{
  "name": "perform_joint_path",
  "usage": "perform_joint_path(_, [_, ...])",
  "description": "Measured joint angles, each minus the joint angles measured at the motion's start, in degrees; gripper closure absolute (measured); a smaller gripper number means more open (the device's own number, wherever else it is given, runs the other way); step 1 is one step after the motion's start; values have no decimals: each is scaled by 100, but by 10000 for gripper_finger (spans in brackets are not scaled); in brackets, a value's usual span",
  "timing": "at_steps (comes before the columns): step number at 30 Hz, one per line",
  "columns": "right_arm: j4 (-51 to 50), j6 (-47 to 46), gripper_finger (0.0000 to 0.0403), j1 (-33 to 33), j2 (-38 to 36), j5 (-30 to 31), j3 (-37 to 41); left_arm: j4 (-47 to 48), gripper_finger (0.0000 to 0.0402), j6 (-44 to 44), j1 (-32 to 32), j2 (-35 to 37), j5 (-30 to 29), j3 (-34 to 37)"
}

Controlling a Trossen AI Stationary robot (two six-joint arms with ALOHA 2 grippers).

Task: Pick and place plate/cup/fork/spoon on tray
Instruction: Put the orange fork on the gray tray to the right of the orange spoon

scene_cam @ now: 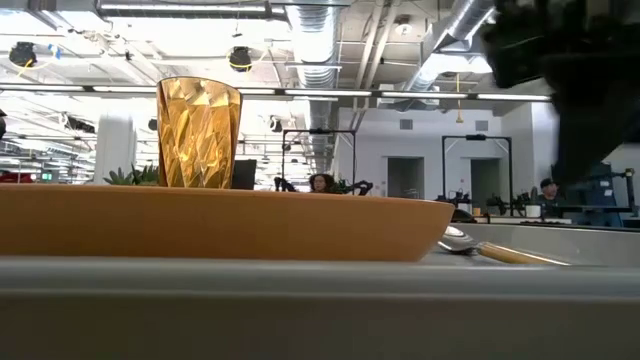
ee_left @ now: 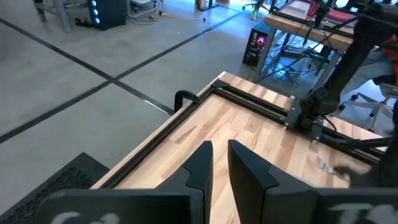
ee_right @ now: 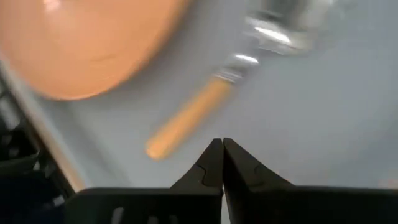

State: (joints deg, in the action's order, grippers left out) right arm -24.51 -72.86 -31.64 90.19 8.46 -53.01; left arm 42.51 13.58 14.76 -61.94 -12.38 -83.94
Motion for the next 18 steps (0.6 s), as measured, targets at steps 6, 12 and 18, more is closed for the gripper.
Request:
perform_joint_path(6, [-2815,-2380,310,-439,-1145,3,-7,69,308,-91,0,-2,81,2])
perform_joint_path(12, [-3929,-4037,212,-816,-1328,-635,274,128,218,168,0,-2,-4,2])
perform_joint_path(18, [-2148,-4932,180,-1199,-986,-1083,978,230,190,280,0,-4,-144,2])
